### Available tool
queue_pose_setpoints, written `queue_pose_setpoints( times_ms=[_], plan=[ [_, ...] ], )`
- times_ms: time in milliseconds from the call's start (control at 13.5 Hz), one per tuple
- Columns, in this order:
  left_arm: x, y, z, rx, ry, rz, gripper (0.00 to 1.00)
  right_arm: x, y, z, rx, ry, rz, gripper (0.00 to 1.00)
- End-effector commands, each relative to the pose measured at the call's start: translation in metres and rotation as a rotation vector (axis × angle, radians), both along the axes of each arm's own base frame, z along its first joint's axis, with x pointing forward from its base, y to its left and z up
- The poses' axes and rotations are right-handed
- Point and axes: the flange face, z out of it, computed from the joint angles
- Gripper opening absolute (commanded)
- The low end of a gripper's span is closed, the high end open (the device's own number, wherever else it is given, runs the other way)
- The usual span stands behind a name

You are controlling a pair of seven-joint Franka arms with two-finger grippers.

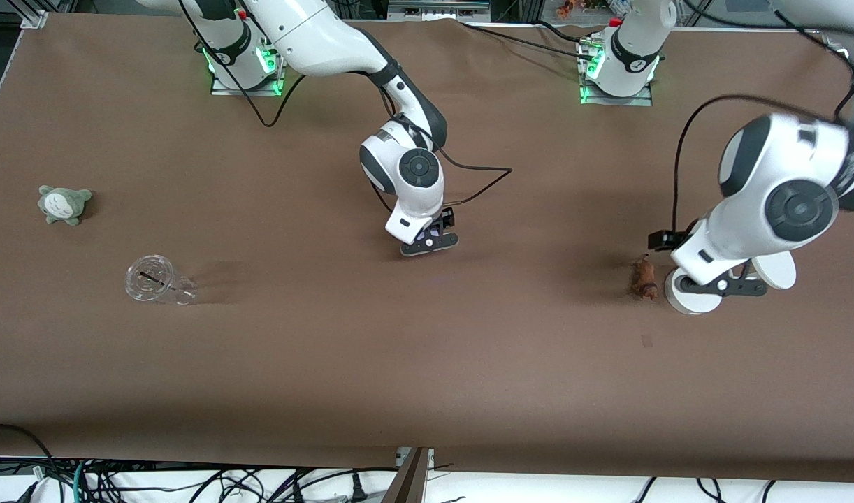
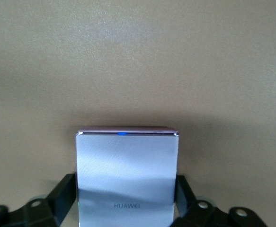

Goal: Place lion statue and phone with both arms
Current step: 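Set the lion beside the lamp while the right gripper lifts the phone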

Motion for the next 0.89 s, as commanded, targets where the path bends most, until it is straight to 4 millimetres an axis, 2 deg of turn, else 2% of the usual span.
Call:
queue_pose_setpoints(
  times_ms=[0, 74, 222, 444, 519, 667, 815],
  plan=[
    [0.002, 0.008, 0.079, -0.045, 0.006, 0.0, 1.0, 0.002, 0.006, -0.001, 0.013, -0.027, 0.007, 0.63],
    [-0.001, 0.006, 0.089, -0.046, 0.015, -0.007, 1.0, 0.003, 0.005, 0.0, 0.016, -0.031, 0.002, 0.55],
    [-0.015, 0.002, 0.129, -0.073, -0.034, -0.001, 1.0, 0.012, -0.001, 0.011, 0.016, -0.042, 0.004, 0.54],
    [-0.017, 0.004, 0.153, -0.1, -0.076, 0.022, 1.0, 0.034, -0.019, 0.027, 0.01, -0.074, -0.029, 0.54],
    [-0.016, 0.006, 0.159, -0.098, -0.089, 0.026, 1.0, 0.045, -0.03, 0.031, -0.001, -0.091, -0.042, 0.54],
    [-0.013, 0.011, 0.15, -0.099, -0.087, 0.029, 1.0, 0.073, -0.06, 0.043, -0.026, -0.127, -0.092, 0.54],
    [-0.026, 0.013, 0.15, -0.047, -0.103, 0.049, 1.0, 0.103, -0.101, 0.056, -0.073, -0.159, -0.153, 0.54]
  ],
)
